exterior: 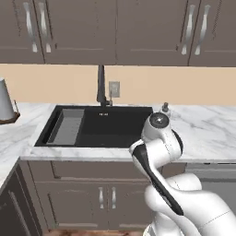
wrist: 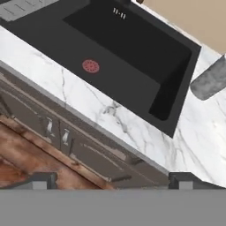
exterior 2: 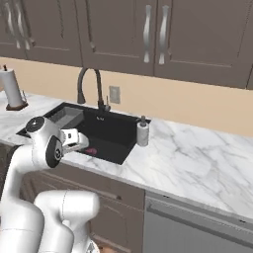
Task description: Restock the sink supplies by placing the sponge and soap dispenser on the counter and next to the sink. Make sure the soap dispenser is upright.
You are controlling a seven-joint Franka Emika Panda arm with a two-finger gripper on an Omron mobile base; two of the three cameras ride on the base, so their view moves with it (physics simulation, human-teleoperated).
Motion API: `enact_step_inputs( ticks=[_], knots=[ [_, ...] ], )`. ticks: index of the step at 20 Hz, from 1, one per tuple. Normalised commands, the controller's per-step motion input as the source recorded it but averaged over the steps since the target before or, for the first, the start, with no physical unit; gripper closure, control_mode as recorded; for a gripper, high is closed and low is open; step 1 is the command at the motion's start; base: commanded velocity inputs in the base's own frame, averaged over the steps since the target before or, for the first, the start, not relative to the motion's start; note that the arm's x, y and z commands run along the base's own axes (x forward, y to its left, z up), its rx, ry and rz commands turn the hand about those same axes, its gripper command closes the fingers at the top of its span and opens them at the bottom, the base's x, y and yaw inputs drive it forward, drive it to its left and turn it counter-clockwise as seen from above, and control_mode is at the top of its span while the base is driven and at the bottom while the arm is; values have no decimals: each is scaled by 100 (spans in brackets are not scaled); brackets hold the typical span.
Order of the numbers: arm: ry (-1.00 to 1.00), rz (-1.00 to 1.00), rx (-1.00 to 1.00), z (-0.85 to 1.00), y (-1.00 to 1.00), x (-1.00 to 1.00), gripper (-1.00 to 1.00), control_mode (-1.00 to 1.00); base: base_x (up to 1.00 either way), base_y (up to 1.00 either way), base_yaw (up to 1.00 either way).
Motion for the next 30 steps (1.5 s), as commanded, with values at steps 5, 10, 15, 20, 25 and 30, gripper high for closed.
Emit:
enact_step_inputs(
  ticks=[5,10,15,20,25,30],
  knots=[
    [0,0,0,0,0,0,-100,100,-47,45,67],
    [0,0,0,0,0,0,-100,100,-50,36,69],
    [0,0,0,0,0,0,-100,100,-53,19,71],
    [0,0,0,0,0,0,-100,100,-67,0,69],
    [0,0,0,0,0,0,-100,100,-61,0,70],
    [0,0,0,0,0,0,-100,100,-41,21,74]
  ],
)
